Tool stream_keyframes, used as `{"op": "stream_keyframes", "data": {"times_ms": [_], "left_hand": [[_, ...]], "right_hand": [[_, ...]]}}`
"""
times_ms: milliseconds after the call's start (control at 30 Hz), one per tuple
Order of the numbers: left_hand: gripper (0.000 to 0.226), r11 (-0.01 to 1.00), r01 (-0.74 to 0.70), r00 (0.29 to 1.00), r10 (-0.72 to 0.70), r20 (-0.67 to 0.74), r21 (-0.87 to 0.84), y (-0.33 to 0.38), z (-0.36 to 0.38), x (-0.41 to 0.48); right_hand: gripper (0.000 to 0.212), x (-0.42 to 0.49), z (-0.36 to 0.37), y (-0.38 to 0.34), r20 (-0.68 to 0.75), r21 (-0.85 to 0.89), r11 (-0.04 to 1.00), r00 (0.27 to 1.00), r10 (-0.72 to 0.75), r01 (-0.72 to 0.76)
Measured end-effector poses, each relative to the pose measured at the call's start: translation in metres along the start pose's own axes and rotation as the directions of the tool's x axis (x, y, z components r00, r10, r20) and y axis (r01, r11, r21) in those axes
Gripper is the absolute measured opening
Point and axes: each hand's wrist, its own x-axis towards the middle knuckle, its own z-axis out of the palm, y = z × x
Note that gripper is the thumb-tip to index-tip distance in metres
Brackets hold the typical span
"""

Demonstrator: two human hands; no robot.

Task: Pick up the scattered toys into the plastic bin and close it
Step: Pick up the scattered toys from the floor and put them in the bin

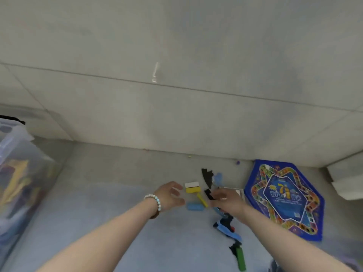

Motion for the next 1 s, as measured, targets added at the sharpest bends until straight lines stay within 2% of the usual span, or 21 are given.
{"op": "stream_keyframes", "data": {"times_ms": [100, 200, 400, 500, 533, 600, 667, 700, 767, 833, 900, 967, 1000], "left_hand": [[0.039, 0.971, -0.110, 0.994, 0.111, 0.007, 0.212, -0.008, 0.023, 0.017], [0.043, 0.910, -0.140, 0.990, 0.136, 0.038, 0.391, -0.013, 0.041, 0.029], [0.034, 0.799, -0.144, 0.977, 0.208, -0.043, 0.584, -0.018, 0.065, 0.044], [0.032, 0.761, -0.149, 0.978, 0.209, -0.022, 0.631, -0.017, 0.064, 0.049], [0.028, 0.786, -0.148, 0.979, 0.204, -0.025, 0.600, -0.019, 0.061, 0.049], [0.018, 0.906, -0.128, 0.979, 0.182, -0.097, 0.403, -0.027, 0.054, 0.048], [0.020, 0.993, -0.097, 0.974, 0.110, -0.200, 0.074, -0.036, 0.044, 0.045], [0.023, 0.991, -0.089, 0.975, 0.066, -0.212, -0.103, -0.037, 0.039, 0.042], [0.030, 0.905, -0.059, 0.989, -0.004, -0.147, -0.421, -0.035, 0.030, 0.035], [0.027, 0.809, 0.015, 0.998, -0.044, -0.034, -0.587, -0.033, 0.024, 0.030], [0.028, 0.659, 0.112, 0.994, -0.077, 0.081, -0.744, -0.033, 0.022, 0.027], [0.039, 0.466, 0.200, 0.979, -0.123, 0.160, -0.862, -0.034, 0.022, 0.026], [0.041, 0.423, 0.210, 0.976, -0.139, 0.166, -0.881, -0.035, 0.022, 0.027]], "right_hand": [[0.030, 0.016, 0.023, 0.017, -0.102, -0.023, 0.998, 0.993, -0.059, 0.057], [0.028, 0.025, 0.036, 0.024, -0.180, -0.088, 0.991, 0.977, -0.112, 0.097], [0.022, 0.031, 0.043, 0.039, -0.263, -0.125, 0.988, 0.957, -0.126, 0.096], [0.023, 0.030, 0.042, 0.042, -0.255, -0.138, 0.984, 0.957, -0.141, 0.108], [0.024, 0.031, 0.043, 0.043, -0.251, -0.145, 0.983, 0.957, -0.147, 0.113], [0.024, 0.032, 0.042, 0.045, -0.254, -0.133, 0.986, 0.958, -0.135, 0.103], [0.022, 0.032, 0.042, 0.045, -0.270, -0.077, 0.993, 0.956, -0.111, 0.094], [0.020, 0.032, 0.043, 0.043, -0.286, 0.010, 0.995, 0.954, -0.090, 0.097], [0.017, 0.027, 0.045, 0.030, -0.269, 0.303, 0.945, 0.963, -0.037, 0.121], [0.014, 0.019, 0.051, 0.013, -0.182, 0.519, 0.843, 0.982, -0.051, 0.140], [0.011, 0.012, 0.060, 0.000, -0.079, 0.589, 0.798, 0.992, -0.101, 0.128], [0.008, 0.009, 0.064, -0.009, 0.008, 0.556, 0.825, 0.992, -0.129, 0.103], [0.007, 0.010, 0.063, -0.012, 0.042, 0.514, 0.853, 0.990, -0.132, 0.092]]}}
